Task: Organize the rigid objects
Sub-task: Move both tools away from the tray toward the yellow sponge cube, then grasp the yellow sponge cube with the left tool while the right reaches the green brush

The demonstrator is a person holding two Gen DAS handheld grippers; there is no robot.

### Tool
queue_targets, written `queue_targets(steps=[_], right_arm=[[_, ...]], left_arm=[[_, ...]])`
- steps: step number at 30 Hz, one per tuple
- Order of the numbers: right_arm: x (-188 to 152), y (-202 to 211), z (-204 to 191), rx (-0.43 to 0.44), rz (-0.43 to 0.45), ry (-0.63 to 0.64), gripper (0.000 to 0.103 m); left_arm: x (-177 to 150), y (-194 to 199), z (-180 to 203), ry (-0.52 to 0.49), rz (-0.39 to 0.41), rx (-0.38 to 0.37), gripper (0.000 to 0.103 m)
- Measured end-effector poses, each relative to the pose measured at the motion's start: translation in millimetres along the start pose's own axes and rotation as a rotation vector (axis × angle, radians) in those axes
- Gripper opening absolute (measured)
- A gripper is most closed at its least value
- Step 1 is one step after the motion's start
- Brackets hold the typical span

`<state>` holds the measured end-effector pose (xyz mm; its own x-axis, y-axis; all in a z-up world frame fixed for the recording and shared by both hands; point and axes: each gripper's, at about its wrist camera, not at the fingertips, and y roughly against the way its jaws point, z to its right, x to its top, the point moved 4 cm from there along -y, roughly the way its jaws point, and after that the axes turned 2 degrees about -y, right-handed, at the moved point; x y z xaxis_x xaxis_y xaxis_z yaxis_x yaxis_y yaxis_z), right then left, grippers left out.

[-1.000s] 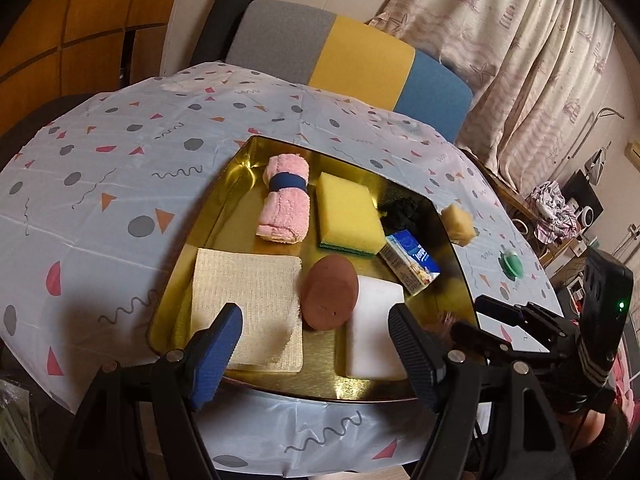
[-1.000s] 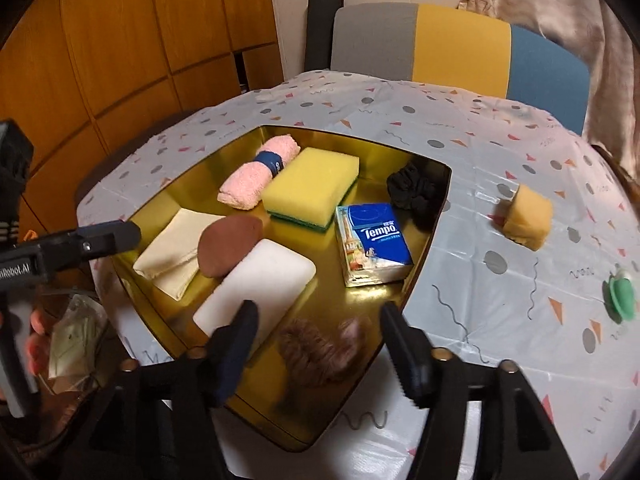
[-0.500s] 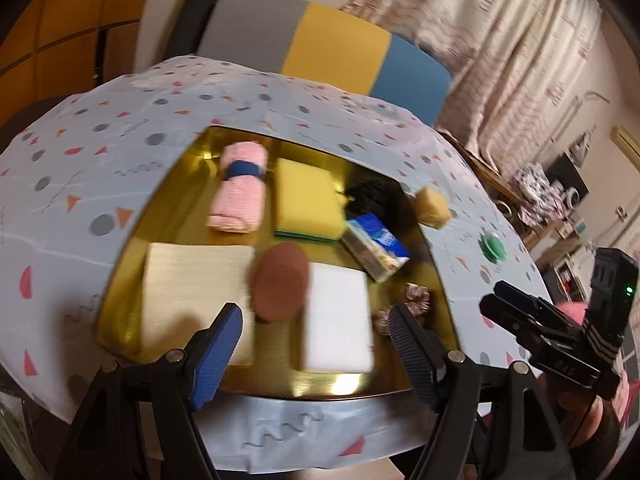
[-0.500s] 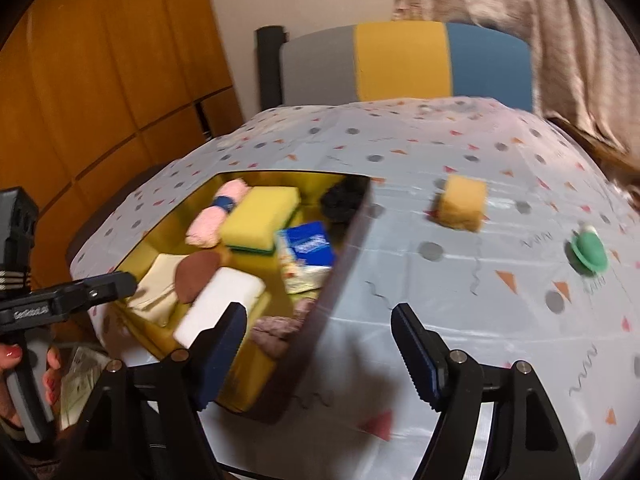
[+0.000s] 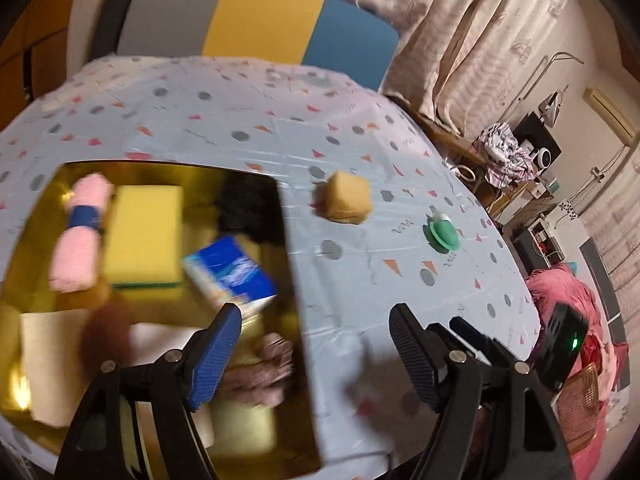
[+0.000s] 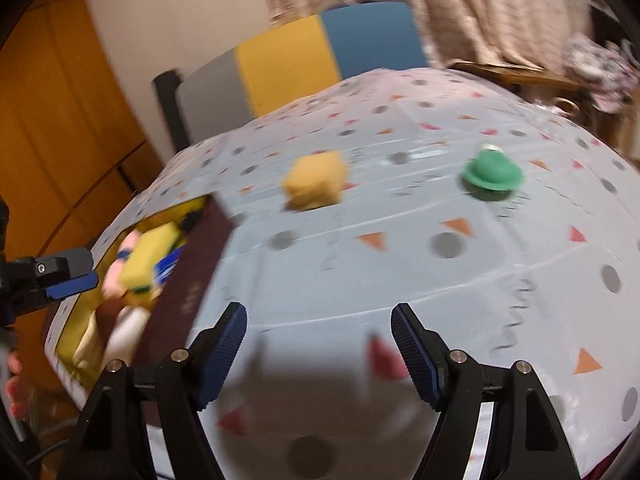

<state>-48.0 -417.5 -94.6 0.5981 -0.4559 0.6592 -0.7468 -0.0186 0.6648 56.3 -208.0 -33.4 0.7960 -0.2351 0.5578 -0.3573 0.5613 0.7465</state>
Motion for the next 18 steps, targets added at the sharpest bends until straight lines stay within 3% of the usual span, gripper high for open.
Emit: queue_targets(steps=[4,10,15,18], right_arm=[[18.1,0.4,43.0,-0.085,0.046,-0.048,0.076],[55.7,-7.3,101.9,-0.176,0.145,-0.139,0.081],[52.0,-24.4,119.2,-0.19,0.138,-0.176,0.085],[42.9,-33.4,129.9,-0.133,0.108,-0.24,0.086]], left_arm=[[18.2,-29.5,31.9,-0.031,-0.026,0.015,0.078],[48.6,-77.0,65.0,-0.088,-0.054,0.1,0.078],[71.7,-130.5,75.6,-0.109,-0.121,0.172,0.078],[84.8,-158.6,75.4,-0.122,-0.133,0.237,0.078]])
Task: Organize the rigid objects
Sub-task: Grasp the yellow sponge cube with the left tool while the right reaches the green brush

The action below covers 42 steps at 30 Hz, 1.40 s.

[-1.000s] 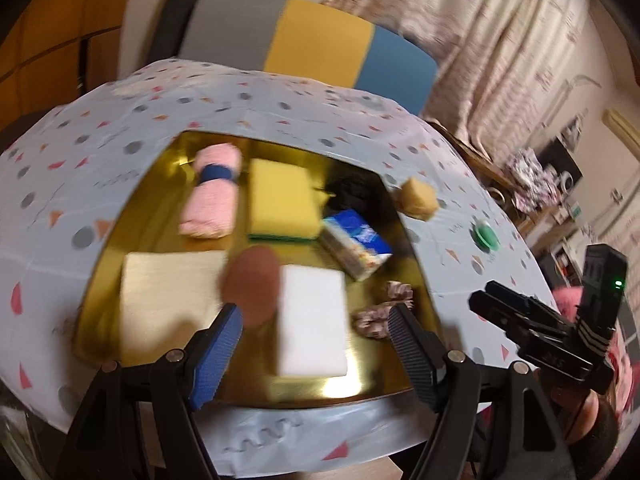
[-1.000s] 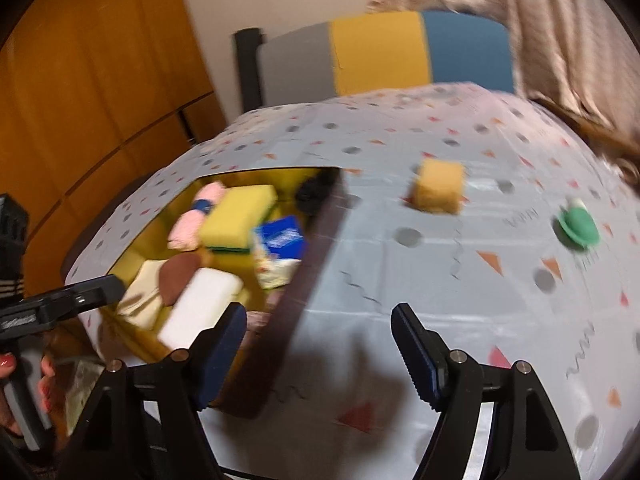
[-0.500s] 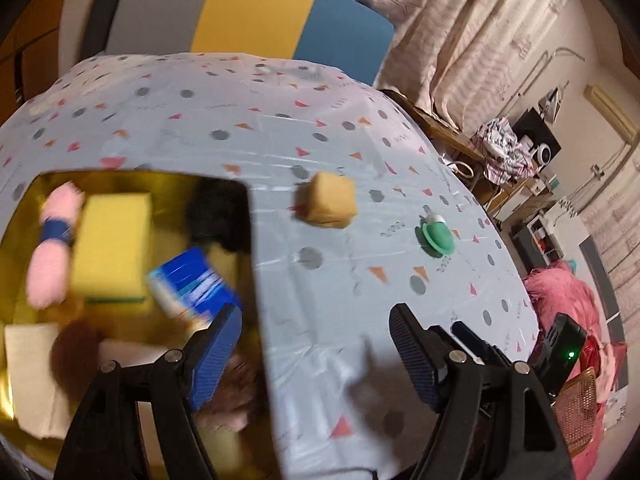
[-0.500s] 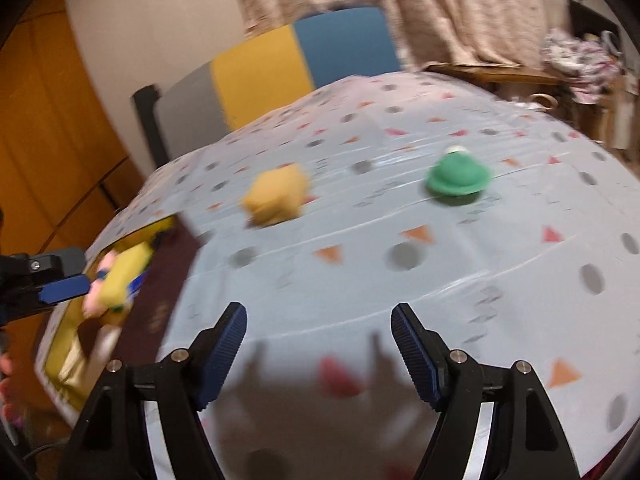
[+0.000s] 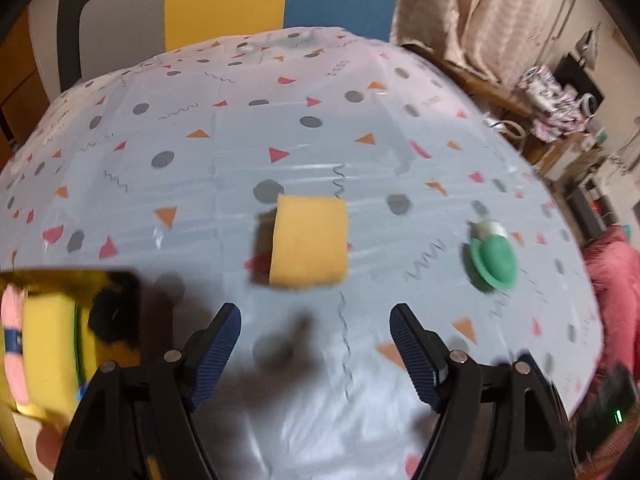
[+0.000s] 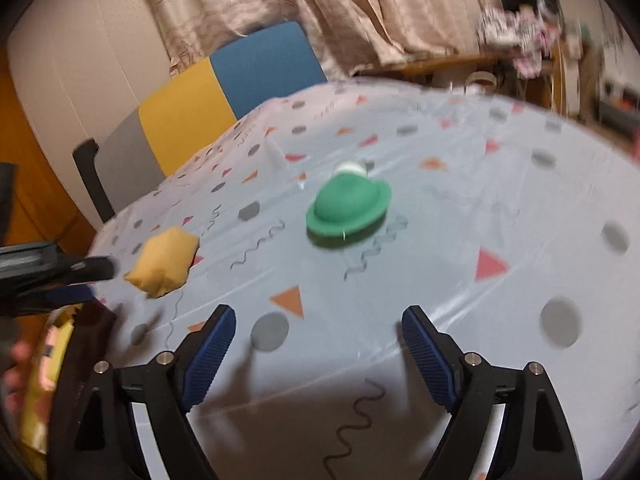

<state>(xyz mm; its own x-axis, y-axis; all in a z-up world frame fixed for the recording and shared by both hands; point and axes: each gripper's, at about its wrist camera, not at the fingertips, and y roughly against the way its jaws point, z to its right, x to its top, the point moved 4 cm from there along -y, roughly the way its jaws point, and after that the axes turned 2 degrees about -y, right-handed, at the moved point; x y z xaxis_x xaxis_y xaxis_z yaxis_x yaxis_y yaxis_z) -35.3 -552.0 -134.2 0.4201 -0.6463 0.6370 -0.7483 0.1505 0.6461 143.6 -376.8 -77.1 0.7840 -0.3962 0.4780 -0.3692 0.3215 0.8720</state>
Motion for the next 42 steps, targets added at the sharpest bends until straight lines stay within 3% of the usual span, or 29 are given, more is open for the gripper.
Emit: queue_targets(steps=[5,11,14,16,27,31,35,37,40,42], right_arm=[[-2.7,1.8,10.9,0.055,0.016,-0.06,0.086],[-3.7,1.0,12.2,0.077,0.025,-0.071,0.088],[-3.9,0.9,13.5,0.087,0.028,-0.077,0.088],[-3.6,-0.3,12.4,0.085,0.025,-0.071,0.089],[-3.5,-1.9,11.9,0.081,0.023,-0.065,0.09],[-3.6,-3.1,10.7,0.067,0.015,-0.057,0.09],[-0.5,-4.9,7.6,0.048,-0.023,-0.036,0.09],[7.4,-6.6,1.9,0.038,-0.068,0.002,0.09],[40.7,0.6,-5.4,0.002,0.008,0.049,0.091],[62.6,-5.6,-7.3,-0.036,0.031,0.075,0.1]], left_arm=[[24.7,-33.6,4.0,-0.048,0.009,0.106,0.078],[30.6,-64.0,2.7,-0.087,-0.009,0.186,0.078],[28.0,-72.7,-1.1,-0.053,-0.014,0.14,0.077],[24.1,-74.6,-3.6,-0.031,-0.012,0.108,0.055],[-13.7,-40.6,2.3,-0.003,0.027,0.071,0.055],[-39.7,-39.1,1.7,0.017,-0.009,0.039,0.055],[-55.3,-29.9,3.0,-0.002,0.034,0.03,0.055],[-58.3,-28.6,2.1,-0.009,0.043,0.021,0.055],[-60.0,-29.1,1.4,-0.01,0.057,0.007,0.055],[-60.4,-28.0,0.4,-0.01,0.061,0.008,0.055]])
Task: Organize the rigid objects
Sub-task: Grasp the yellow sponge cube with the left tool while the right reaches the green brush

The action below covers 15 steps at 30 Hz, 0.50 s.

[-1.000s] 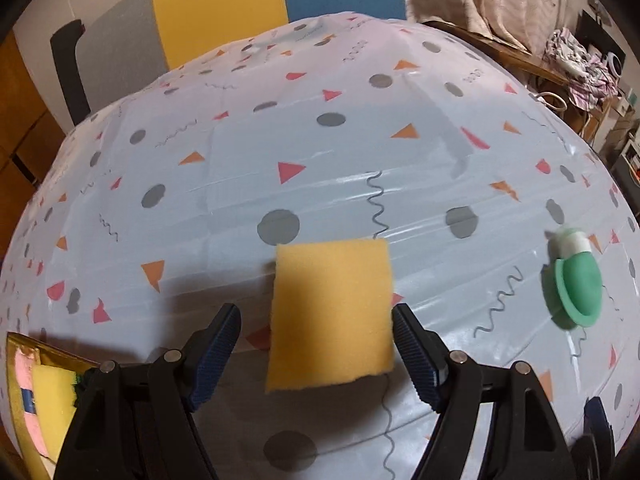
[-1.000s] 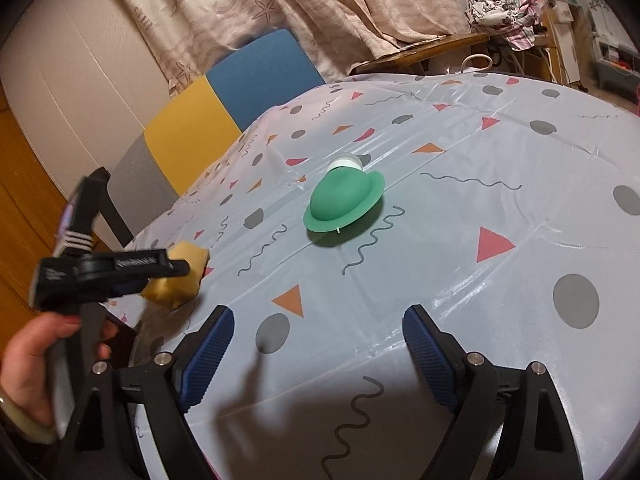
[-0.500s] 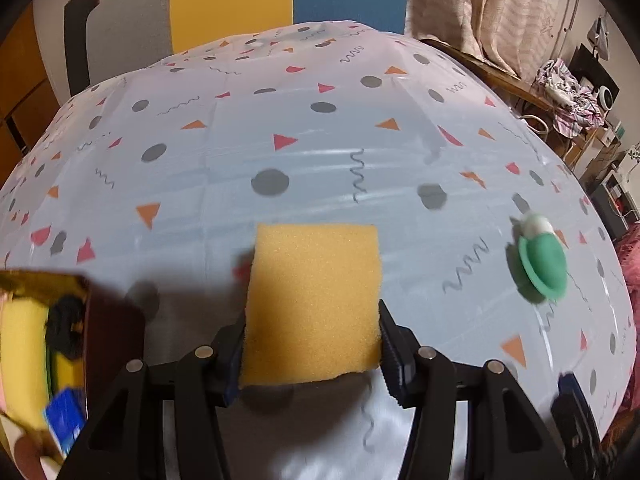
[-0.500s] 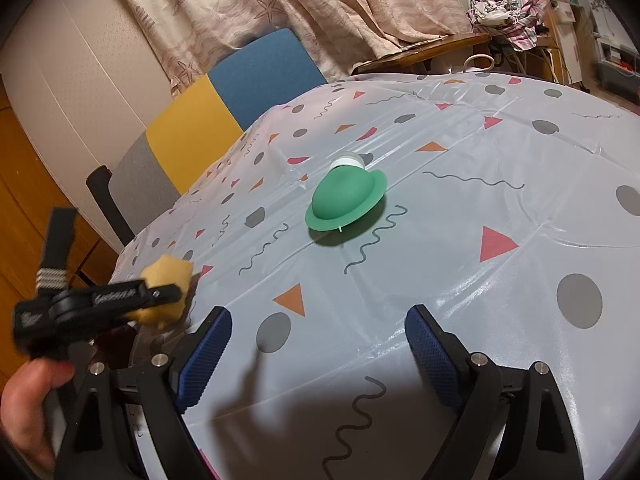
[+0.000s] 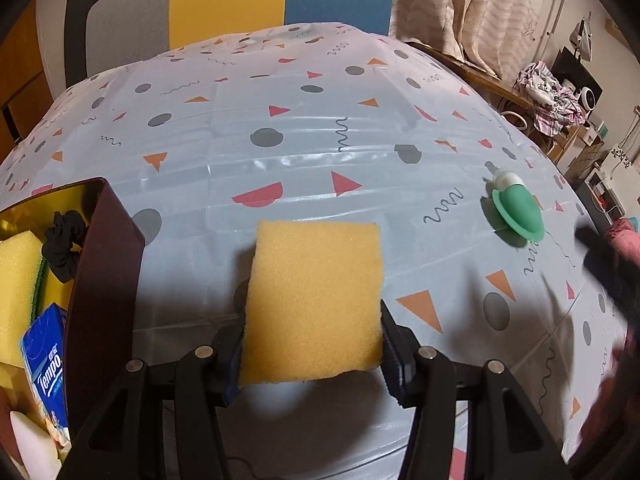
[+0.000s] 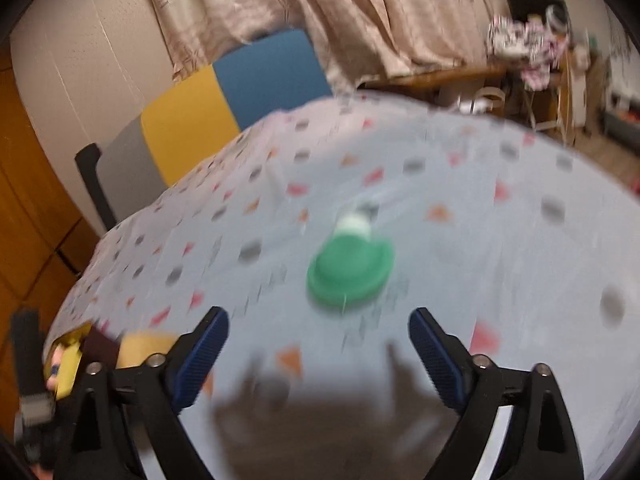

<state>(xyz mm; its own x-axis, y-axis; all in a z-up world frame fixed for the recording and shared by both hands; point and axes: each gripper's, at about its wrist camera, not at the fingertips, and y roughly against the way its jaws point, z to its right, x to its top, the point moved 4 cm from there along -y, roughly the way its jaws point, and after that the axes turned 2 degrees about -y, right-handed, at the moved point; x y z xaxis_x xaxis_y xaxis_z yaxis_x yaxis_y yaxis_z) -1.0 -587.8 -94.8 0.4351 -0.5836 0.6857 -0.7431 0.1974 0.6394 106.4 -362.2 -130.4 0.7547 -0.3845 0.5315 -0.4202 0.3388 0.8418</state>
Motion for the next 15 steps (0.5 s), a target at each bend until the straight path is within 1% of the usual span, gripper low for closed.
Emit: queue_targets(steps=[2,4,6,8,9,10,11,12,13,14,15], right_arm=[[16.0,-18.7,1.4,-0.054,-0.016,0.025,0.101],[25.5,-43.1,4.0,-0.087,-0.061,0.03,0.101],[30.5,-63.9,4.4,-0.102,-0.087,0.034,0.101],[30.9,-83.1,2.5,-0.136,-0.112,0.075,0.101],[29.1,-92.0,1.0,-0.155,-0.127,0.105,0.099],[26.8,-98.6,0.6,-0.165,-0.138,0.129,0.095],[24.6,-102.9,0.6,-0.162,-0.147,0.143,0.084],[21.9,-107.9,1.8,-0.16,-0.173,0.147,0.076],[21.5,-108.3,3.0,-0.164,-0.173,0.145,0.074],[23.1,-104.8,3.8,-0.161,-0.157,0.139,0.07],[24.5,-100.8,4.8,-0.14,-0.142,0.131,0.055]], left_arm=[[-0.5,-0.2,0.2,0.001,0.002,0.0,0.055],[-1.1,-0.3,-1.0,0.008,0.003,-0.006,0.055],[-2.1,-0.7,-1.3,0.013,0.006,-0.011,0.055],[-3.4,-1.2,-0.8,0.003,0.013,-0.011,0.055],[-4.2,-1.2,-0.8,-0.002,0.016,-0.009,0.055],[-4.7,-1.2,-0.4,-0.008,0.019,-0.007,0.055],[-4.9,-1.6,0.1,-0.013,0.021,-0.005,0.055],[-5.2,-1.9,0.1,-0.015,0.023,-0.004,0.055],[-5.5,-2.1,0.0,-0.014,0.027,-0.004,0.055],[-5.7,-2.4,0.0,-0.014,0.031,-0.004,0.055],[-5.8,-2.7,0.3,-0.014,0.032,-0.001,0.055]])
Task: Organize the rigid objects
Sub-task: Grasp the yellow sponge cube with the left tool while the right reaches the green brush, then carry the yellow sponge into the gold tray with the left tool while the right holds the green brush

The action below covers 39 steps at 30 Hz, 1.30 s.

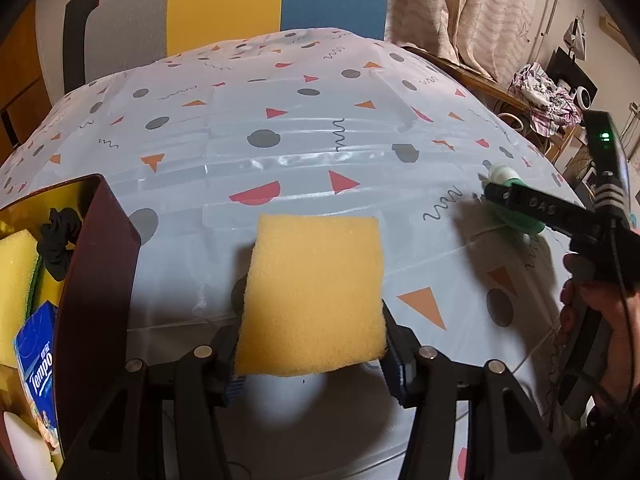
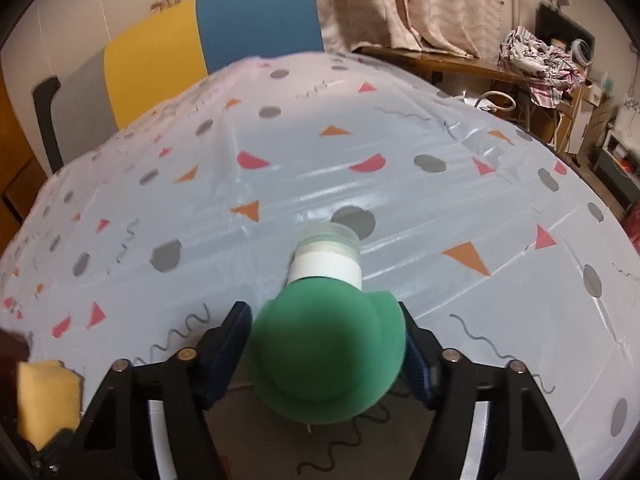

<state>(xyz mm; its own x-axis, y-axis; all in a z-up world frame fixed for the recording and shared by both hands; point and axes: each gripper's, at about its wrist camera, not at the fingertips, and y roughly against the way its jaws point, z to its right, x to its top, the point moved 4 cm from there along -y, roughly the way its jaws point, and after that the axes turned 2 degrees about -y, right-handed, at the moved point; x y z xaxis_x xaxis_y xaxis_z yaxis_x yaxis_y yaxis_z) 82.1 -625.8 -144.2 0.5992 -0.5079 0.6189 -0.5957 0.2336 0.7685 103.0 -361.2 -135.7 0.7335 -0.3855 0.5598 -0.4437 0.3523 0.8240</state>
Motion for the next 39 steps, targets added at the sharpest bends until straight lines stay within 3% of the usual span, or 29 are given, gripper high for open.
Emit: queue_targets(steps=[1,6,11,19,26,31,39], right_arm=[[-0.8,1.7,0.0,0.02,0.001,-0.001,0.049],[-14.3,17.3,-2.6,0.03,0.002,0.018,0.048],[-36.1,45.2,-14.2,0.096,0.011,-0.005,0.047],[-75.0,93.3,-49.0,0.207,0.059,-0.058,0.047],[-112.4,94.5,-83.8,0.195,0.067,0.011,0.048],[-118.5,87.1,-84.8,0.181,0.052,0.01,0.047],[-119.8,83.3,-80.6,0.176,0.048,-0.006,0.047]], left_arm=[[-0.3,-0.1,0.8,-0.005,0.003,0.006,0.055],[-0.3,-0.3,2.0,-0.023,0.004,0.014,0.055],[-2.6,10.6,-2.7,0.032,-0.016,-0.041,0.055],[-11.8,65.2,-3.2,0.053,0.054,-0.126,0.055],[-25.6,118.8,-18.4,0.005,0.114,-0.148,0.055],[-38.4,151.7,-54.3,-0.009,0.153,-0.103,0.055],[-62.8,174.2,-155.3,0.127,0.165,0.005,0.055]])
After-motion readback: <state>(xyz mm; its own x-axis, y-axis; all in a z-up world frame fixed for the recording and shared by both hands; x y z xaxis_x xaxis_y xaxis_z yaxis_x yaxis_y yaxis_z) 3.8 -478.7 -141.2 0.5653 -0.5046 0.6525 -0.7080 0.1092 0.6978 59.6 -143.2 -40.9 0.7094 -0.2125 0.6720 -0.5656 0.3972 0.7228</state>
